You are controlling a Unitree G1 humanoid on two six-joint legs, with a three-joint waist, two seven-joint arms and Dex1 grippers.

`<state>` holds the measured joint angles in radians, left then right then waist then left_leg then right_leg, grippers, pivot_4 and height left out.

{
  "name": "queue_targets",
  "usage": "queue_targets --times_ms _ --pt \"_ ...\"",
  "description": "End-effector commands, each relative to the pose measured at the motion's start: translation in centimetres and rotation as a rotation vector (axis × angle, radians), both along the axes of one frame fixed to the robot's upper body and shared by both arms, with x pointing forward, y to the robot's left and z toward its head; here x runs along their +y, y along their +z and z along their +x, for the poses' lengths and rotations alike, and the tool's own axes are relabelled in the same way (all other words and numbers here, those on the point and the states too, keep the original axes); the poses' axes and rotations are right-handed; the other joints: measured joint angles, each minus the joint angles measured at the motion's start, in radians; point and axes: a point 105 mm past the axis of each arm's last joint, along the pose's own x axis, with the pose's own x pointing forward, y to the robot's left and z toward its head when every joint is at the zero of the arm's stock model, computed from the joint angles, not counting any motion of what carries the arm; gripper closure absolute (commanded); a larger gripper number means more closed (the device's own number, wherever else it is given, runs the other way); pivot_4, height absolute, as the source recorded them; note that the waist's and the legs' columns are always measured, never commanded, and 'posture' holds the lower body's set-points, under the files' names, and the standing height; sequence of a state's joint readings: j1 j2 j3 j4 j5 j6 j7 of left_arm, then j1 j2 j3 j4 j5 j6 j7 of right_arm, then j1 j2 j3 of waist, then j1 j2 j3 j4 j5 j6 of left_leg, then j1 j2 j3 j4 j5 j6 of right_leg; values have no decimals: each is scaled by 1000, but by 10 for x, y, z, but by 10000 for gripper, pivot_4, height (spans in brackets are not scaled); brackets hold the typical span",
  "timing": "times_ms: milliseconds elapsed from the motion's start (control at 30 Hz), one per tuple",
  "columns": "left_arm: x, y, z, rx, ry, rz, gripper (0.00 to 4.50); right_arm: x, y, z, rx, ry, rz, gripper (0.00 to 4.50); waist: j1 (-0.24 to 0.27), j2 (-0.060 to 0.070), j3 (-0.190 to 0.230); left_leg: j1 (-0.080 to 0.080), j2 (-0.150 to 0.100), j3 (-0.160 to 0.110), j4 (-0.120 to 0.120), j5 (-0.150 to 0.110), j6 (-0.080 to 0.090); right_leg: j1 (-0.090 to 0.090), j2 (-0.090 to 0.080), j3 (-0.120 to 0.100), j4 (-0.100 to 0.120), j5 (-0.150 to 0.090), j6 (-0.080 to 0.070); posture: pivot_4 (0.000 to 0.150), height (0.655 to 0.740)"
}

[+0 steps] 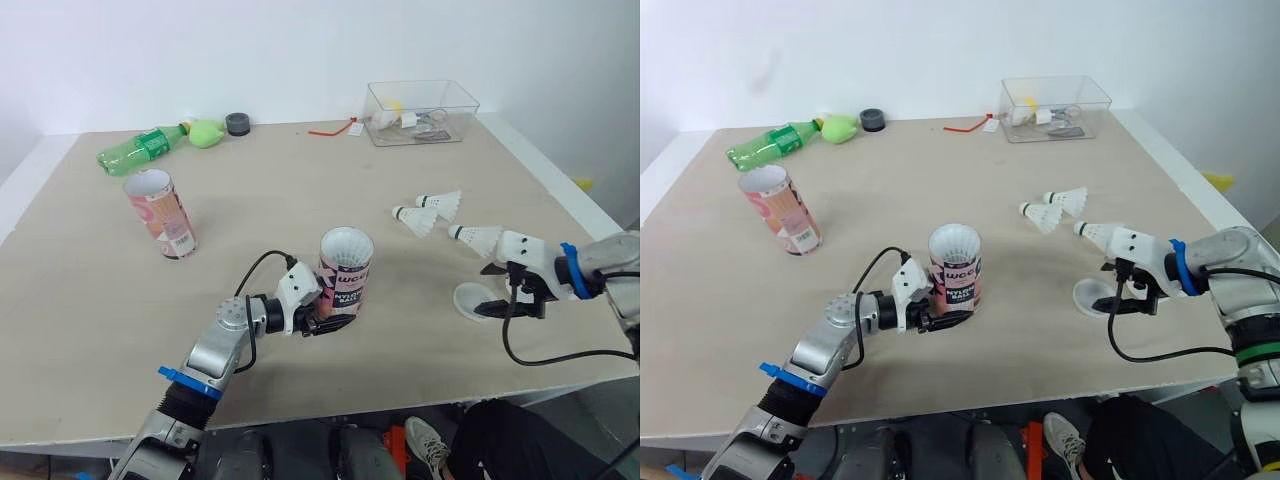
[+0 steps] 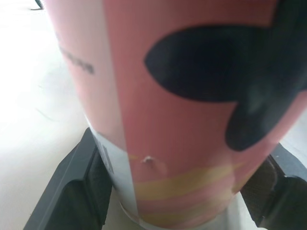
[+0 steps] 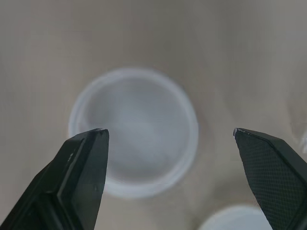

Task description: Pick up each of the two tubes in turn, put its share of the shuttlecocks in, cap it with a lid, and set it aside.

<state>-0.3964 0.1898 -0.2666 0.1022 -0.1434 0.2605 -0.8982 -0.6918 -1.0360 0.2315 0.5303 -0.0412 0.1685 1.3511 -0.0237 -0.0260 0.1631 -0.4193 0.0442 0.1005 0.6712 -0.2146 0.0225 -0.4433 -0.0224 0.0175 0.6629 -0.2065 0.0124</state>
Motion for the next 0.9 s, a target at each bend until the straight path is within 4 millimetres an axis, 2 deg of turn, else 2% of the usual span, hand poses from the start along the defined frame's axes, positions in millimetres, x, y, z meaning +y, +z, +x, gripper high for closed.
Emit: queue_targets --times_ms 33,267,433,567,833,900 --pt "0 14 0 -36 3 -34 15093 -4 14 7 -39 12 -56 350 1 0 0 0 0 0 0 0 0 0 0 0 0 0 0 1500 7400" --pt "0 14 1 -22 17 -48 15093 5 4 9 15 105 -135 350 0 0 0 -1 0 0 0 0 0 0 -1 0 -1 0 1 1500 7400" --pt "0 16 0 -12 32 -94 15093 11 3 17 9 143 -176 350 0 0 0 1 1 0 0 0 0 1 0 0 -1 -2 -2 1500 7400" --pt "5 9 3 -7 50 -88 15093 17 3 21 31 156 -168 350 -1 0 0 1 0 1 0 0 0 1 0 0 -1 -1 -3 1500 7400" --pt "20 -24 -2 -69 1 78 15093 18 6 22 73 154 -179 350 -1 0 0 2 1 1 0 0 0 2 0 1 -1 -1 -4 1500 7400" --pt "23 -26 -3 -62 -1 75 15093 15 7 21 85 149 -189 350 -1 0 0 4 1 1 -1 0 0 3 0 1 -1 -2 -5 1500 7400"
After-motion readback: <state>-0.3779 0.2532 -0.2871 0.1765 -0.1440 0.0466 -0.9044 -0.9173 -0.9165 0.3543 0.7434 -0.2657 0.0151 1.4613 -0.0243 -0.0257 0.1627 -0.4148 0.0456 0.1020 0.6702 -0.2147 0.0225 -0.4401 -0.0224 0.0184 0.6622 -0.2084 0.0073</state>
